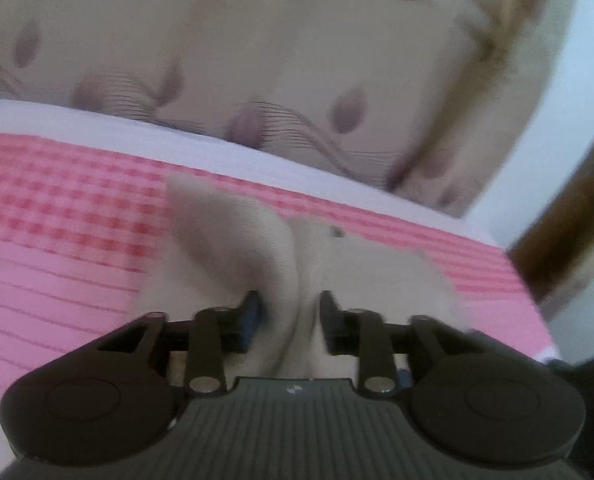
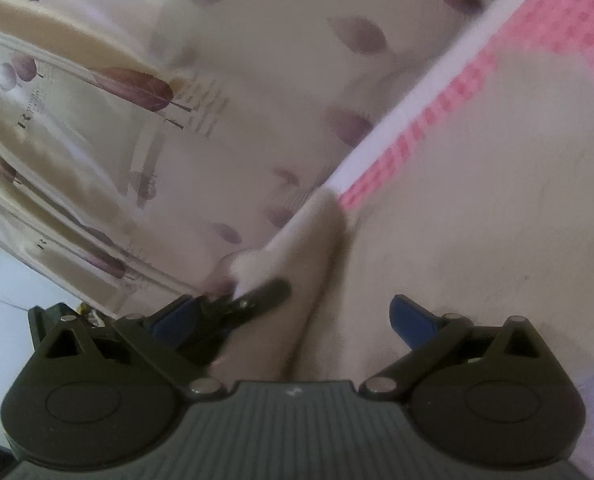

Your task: Fold small clothes

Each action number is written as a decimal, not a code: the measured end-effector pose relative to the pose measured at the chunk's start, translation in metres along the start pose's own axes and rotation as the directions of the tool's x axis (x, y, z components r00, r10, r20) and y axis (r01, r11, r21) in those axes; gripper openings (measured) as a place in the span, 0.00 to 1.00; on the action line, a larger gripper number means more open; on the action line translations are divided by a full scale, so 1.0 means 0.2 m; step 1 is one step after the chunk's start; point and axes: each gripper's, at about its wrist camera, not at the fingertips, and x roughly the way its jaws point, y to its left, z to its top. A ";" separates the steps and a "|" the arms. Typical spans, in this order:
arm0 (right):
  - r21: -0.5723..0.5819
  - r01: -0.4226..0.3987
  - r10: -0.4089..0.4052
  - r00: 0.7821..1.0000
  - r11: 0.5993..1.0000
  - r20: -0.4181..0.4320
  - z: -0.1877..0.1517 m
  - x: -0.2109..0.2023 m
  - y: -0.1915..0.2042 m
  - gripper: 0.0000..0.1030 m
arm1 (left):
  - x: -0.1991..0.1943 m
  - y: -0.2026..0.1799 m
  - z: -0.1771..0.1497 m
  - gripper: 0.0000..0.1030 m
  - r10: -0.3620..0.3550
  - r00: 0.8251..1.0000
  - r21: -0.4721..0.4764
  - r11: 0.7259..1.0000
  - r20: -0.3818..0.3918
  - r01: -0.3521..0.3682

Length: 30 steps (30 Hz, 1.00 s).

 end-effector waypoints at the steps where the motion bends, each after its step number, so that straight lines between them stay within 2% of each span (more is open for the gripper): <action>1: 0.017 -0.015 0.014 1.000 1.000 0.005 0.01 0.00 -0.01 1.00 | -0.01 -0.01 0.00 0.31 -0.017 1.000 0.009 1.000 0.004 0.017; 3: 0.060 -0.040 0.039 0.999 0.997 0.014 0.02 -0.01 -0.04 1.00 | -0.02 -0.02 -0.01 0.34 -0.069 0.998 0.011 0.998 0.004 0.069; 4: 0.078 -0.038 0.037 0.999 0.996 0.012 0.03 -0.01 -0.05 1.00 | -0.04 0.00 -0.01 0.48 -0.109 0.994 -0.003 0.994 0.009 0.109; 5: 0.086 -0.035 0.034 0.999 0.996 0.008 0.04 -0.01 -0.06 1.00 | -0.07 0.01 -0.01 0.68 -0.132 0.991 -0.018 0.991 0.024 0.132; 7: 0.087 -0.040 0.040 0.999 0.995 0.001 0.04 -0.02 -0.07 1.00 | -0.18 0.05 0.00 0.81 -0.149 0.984 -0.032 0.988 0.102 0.153; 9: 0.075 -0.044 0.045 0.999 0.996 -0.008 0.04 -0.01 -0.06 1.00 | -0.29 0.09 0.00 0.87 -0.146 0.974 -0.011 0.989 0.176 0.150; 11: 0.063 -0.038 0.039 0.999 0.997 -0.016 0.05 0.01 -0.04 1.00 | -0.37 0.11 0.00 0.96 -0.087 0.971 0.035 0.996 0.221 0.081; 13: 0.059 -0.037 0.039 0.999 0.998 -0.025 0.04 0.04 -0.04 1.00 | -0.41 0.15 -0.02 0.96 -0.049 0.966 0.060 0.998 0.253 0.035; 16: 0.060 -0.047 0.050 0.997 0.997 -0.052 0.05 0.12 -0.02 1.00 | -0.41 0.24 -0.10 0.95 -0.025 0.968 0.069 0.998 0.252 0.008; 22: 0.036 -0.005 0.009 0.995 0.999 -0.103 0.05 0.31 0.00 1.00 | -0.33 0.36 -0.28 0.90 -0.100 0.971 0.034 0.995 0.216 0.095; 27: -0.034 -0.020 0.016 0.993 0.999 -0.116 0.05 0.43 0.06 1.00 | -0.27 0.36 -0.40 0.91 -0.172 0.959 0.058 0.985 0.224 0.163; 30: -0.096 0.029 -0.044 0.987 0.995 -0.155 0.03 0.53 0.11 0.86 | -0.23 0.34 -0.43 0.91 -0.201 0.956 0.104 0.978 0.215 0.182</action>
